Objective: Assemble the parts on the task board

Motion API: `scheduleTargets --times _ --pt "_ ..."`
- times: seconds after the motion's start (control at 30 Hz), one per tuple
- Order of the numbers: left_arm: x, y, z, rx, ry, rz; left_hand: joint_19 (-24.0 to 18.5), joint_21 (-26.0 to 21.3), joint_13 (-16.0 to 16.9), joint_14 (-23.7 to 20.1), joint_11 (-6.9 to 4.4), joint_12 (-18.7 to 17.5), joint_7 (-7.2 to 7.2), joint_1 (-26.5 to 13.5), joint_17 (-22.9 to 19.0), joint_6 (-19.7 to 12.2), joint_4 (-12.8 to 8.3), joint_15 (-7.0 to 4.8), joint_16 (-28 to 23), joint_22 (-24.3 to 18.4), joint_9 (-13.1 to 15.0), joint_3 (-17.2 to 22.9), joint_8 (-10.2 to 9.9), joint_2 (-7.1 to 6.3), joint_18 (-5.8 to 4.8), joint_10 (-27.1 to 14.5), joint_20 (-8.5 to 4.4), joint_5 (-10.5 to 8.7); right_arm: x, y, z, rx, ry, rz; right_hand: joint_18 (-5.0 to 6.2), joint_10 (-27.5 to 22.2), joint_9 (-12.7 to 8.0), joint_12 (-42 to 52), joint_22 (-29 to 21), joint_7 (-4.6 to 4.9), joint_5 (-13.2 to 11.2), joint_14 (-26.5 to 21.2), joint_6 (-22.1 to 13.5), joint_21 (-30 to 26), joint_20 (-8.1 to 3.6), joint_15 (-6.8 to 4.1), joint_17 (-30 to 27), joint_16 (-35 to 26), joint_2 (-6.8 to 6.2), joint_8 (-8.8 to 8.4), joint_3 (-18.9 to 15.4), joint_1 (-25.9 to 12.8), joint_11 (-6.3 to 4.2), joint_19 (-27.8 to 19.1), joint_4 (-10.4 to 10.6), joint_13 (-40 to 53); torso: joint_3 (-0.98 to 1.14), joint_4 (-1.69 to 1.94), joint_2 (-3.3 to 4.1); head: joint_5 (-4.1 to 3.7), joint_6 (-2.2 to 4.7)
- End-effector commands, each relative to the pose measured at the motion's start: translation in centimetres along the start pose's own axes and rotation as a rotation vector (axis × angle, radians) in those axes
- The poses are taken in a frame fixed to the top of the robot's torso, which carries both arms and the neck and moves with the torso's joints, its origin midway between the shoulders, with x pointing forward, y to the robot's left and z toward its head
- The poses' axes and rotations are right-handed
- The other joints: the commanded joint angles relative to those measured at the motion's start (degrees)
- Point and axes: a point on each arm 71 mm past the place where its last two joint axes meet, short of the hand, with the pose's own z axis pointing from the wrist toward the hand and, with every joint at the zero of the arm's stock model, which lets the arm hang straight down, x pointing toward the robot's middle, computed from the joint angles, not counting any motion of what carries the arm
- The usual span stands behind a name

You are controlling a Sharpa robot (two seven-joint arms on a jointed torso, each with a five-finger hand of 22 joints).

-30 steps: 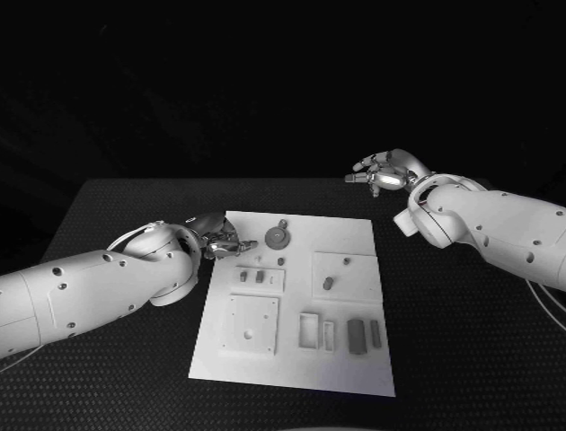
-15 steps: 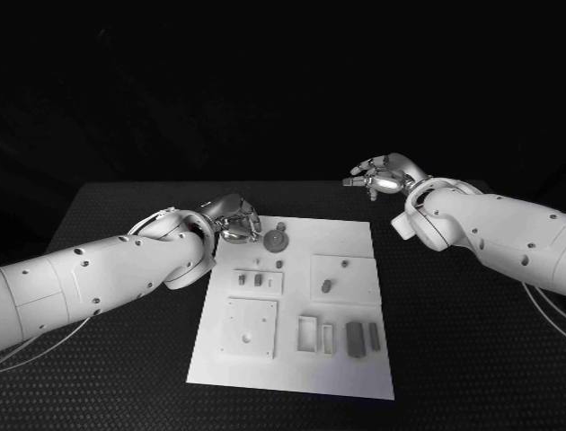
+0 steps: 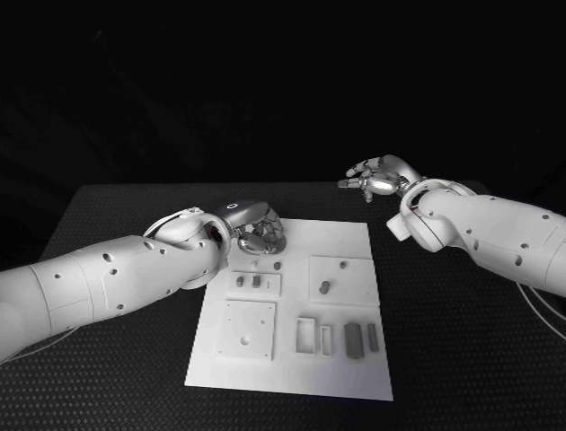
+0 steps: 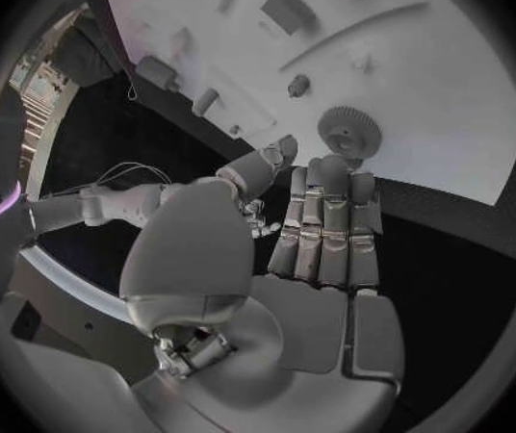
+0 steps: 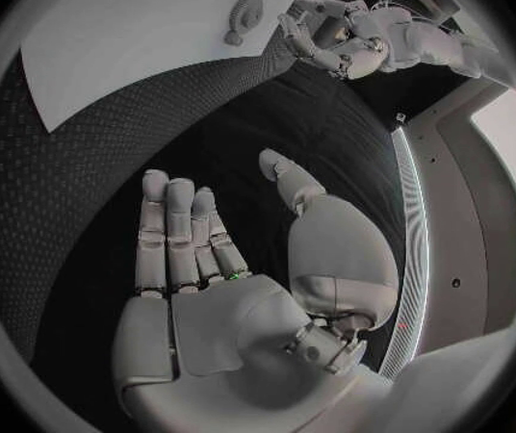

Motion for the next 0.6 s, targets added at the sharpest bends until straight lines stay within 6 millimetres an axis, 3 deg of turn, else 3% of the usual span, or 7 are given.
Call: scheduleTargets --times 0.03,0.27,0.6 --pt "0.6 -0.9 0.4 0.071 0.075 0.103 0.82 0.14 -0.30 0.71 0.20 -1.33 0.00 -0.58 0.77 -0.79 0.27 -0.04 1.13 0.43 -0.28 -1.02 -0.69 -1.71 0.26 -0.49 -1.92 -0.42 0.2 0.1 0.0 -0.008 0.016 0.001 0.78 -0.29 -0.07 0.29 1.13 2.64 0.29 -0.39 -0.25 -0.36 0.50 0.18 -0.10 0.40 0.02 0.24 -0.32 -0.48 0.00 -0.04 -0.08 -0.08 -0.05 0.08 -0.06 -0.19 -0.14" --pt "1.6 -1.6 0.9 0.091 0.118 0.175 2.65 1.67 -0.08 1.81 -0.45 -3.50 -0.40 -0.08 3.53 0.44 0.11 -0.93 5.21 2.18 -0.30 -3.26 -0.62 -0.71 0.83 2.21 -2.66 0.52 0.3 0.2 -0.1 -0.010 0.019 0.002 0.78 -0.29 -0.08 0.31 1.13 2.64 0.28 -0.39 -0.24 -0.36 0.50 0.18 -0.12 0.42 0.03 0.25 -0.33 -0.49 0.00 -0.04 -0.08 -0.11 -0.07 0.10 0.03 -0.31 -0.18" --pt "2.6 -1.3 1.4 0.080 0.157 0.209 3.36 2.23 -0.02 2.15 -0.43 -4.57 -0.35 0.11 4.43 0.89 0.20 -0.93 6.89 2.82 -0.39 -3.42 -0.73 -0.25 1.05 2.70 -2.82 0.75 0.3 0.3 -0.2 -0.013 0.021 0.003 0.78 -0.29 -0.10 0.34 1.13 2.64 0.29 -0.39 -0.24 -0.36 0.50 0.18 -0.15 0.45 0.04 0.27 -0.36 -0.52 0.00 -0.03 -0.09 -0.15 -0.17 -0.10 0.21 -0.61 -0.37"
